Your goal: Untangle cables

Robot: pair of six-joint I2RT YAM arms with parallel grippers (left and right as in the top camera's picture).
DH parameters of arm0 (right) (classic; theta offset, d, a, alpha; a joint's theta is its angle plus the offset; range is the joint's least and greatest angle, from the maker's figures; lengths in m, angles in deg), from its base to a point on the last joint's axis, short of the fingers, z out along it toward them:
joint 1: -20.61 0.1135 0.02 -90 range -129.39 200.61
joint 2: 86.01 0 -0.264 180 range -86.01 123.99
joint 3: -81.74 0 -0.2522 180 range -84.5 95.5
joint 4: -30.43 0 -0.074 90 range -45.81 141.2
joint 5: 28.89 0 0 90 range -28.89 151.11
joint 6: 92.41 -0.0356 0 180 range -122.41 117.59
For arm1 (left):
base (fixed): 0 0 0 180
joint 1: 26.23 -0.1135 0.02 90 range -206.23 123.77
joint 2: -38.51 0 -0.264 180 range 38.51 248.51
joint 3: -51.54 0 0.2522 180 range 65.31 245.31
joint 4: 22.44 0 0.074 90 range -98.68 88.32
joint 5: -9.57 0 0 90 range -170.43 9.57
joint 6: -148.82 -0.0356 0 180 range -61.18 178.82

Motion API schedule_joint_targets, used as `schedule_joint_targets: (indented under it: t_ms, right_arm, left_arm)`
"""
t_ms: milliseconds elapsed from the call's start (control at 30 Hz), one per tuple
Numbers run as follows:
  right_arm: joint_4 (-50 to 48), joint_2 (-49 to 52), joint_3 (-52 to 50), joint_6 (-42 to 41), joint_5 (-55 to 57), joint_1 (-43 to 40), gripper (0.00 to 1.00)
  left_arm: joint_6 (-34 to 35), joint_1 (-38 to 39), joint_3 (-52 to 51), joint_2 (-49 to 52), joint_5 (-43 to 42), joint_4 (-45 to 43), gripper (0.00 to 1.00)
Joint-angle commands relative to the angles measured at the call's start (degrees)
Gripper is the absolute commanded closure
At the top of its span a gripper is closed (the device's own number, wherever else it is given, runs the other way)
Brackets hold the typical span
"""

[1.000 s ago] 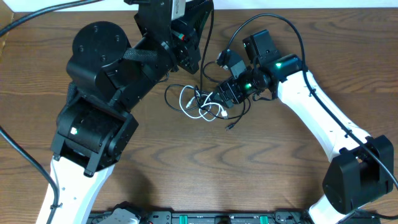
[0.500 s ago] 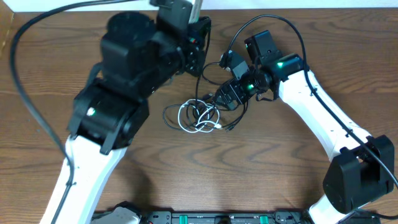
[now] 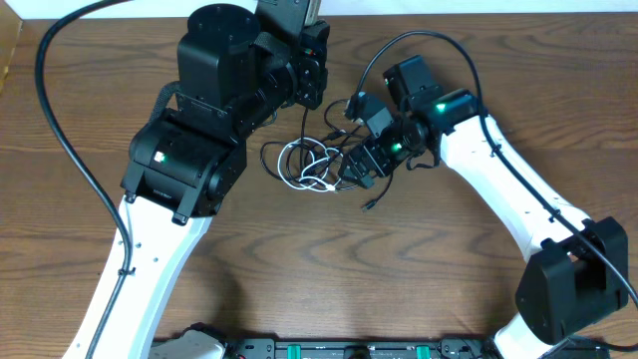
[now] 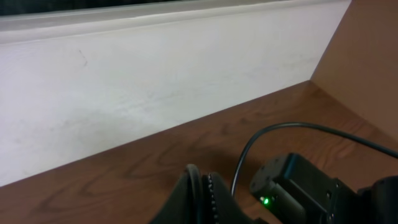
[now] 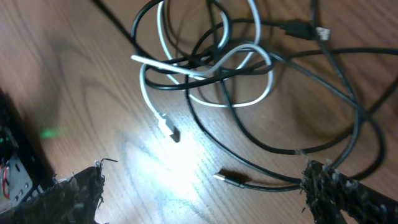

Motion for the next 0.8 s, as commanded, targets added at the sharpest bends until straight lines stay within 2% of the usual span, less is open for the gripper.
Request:
schedule_joint_targets:
  t_ms: [0, 133, 433, 600, 767]
  right_arm:
    - [-0.1, 0.9, -1.0, 1.7, -0.8, 1.3, 0.01]
    - [-1.4, 2.6, -2.2, 1.7, 0.5, 1.4, 0.01]
    - [-5.6, 10.8, -3.8, 1.7, 0.4, 1.5, 0.02]
    - [-7.9, 11.5, -3.7, 1.6, 0.3, 1.6, 0.10]
    - [-8.7, 11.5, -3.7, 1.3, 0.4, 1.6, 0.26]
  left_arm:
    - [-0.5, -0.3, 1.2, -0.5, 0.7, -0.6, 0.77]
    - [-0.2, -0.3, 1.2, -0.9, 0.2, -0.3, 0.35]
    - [0.0, -0.3, 1.2, -2.0, 0.0, 0.2, 0.34]
    - [0.0, -0.3, 1.2, -2.3, 0.0, 0.6, 0.33]
    - [0.0, -0.3, 1.2, -2.3, 0.0, 1.2, 0.33]
